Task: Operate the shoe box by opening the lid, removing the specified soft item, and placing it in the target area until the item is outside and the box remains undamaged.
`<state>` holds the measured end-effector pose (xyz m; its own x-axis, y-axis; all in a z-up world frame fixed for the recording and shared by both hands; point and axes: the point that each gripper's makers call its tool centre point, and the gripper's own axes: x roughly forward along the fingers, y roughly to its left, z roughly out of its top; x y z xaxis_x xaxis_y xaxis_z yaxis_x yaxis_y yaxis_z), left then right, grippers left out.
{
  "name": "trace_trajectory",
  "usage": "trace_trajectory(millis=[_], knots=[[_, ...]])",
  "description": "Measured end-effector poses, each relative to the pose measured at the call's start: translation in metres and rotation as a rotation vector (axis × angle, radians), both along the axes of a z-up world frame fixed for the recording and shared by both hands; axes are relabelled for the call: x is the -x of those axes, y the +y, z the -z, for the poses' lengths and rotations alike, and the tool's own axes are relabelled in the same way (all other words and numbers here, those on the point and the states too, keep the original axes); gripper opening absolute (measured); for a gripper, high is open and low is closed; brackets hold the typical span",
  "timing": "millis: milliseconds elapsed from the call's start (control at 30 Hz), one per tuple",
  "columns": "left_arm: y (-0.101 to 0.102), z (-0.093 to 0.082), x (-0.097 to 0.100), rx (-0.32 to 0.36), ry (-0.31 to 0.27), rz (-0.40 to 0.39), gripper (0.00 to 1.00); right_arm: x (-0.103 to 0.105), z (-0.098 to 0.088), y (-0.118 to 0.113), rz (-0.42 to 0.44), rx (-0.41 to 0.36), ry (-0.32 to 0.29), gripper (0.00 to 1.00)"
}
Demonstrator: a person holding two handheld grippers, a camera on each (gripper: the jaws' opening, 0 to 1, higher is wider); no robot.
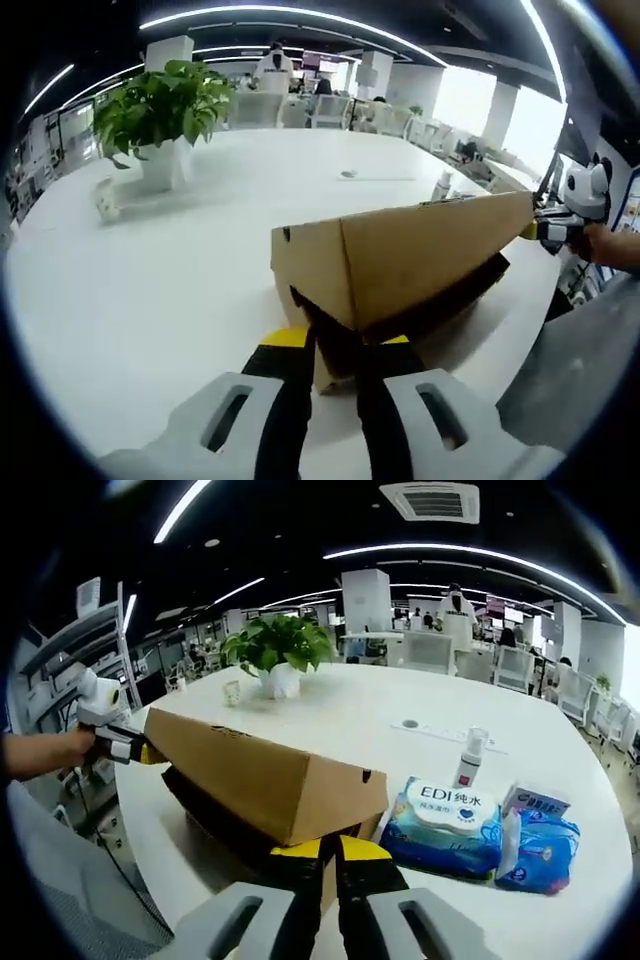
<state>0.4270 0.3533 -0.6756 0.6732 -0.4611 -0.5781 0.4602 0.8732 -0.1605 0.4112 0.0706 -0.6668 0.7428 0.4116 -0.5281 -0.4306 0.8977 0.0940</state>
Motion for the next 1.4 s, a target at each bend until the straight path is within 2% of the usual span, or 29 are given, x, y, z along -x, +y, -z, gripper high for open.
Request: trace_trajectory(millis=[200,433,767,900,1133,1400], knots=[[0.0,-0.004,0.005,-0.006,-0.022,0.019,0.18,0.01,0.005,0.006,-0.077,0.01,0.015,0.0],[0.001,-0.003,0.009,-0.01,-0.03,0.032,0.22,0.016,0.01,0.006,-0.113,0.02,0.018,0.03],[0.002,0.002,0.014,-0.056,-0.037,0.064,0.3,0.024,0.016,0.005,-0.194,0.053,0.023,0.09],[-0.001,0.004,0.015,-0.071,-0.039,0.072,0.3,0.027,0.019,0.007,-0.222,0.053,0.029,0.13],[0.002,0.017,0.016,-0.092,-0.026,0.084,0.31,0.029,0.024,0.012,-0.272,0.095,0.021,0.13],[0.001,0.019,0.018,-0.104,-0.02,0.089,0.32,0.031,0.03,0.012,-0.295,0.129,0.024,0.14]])
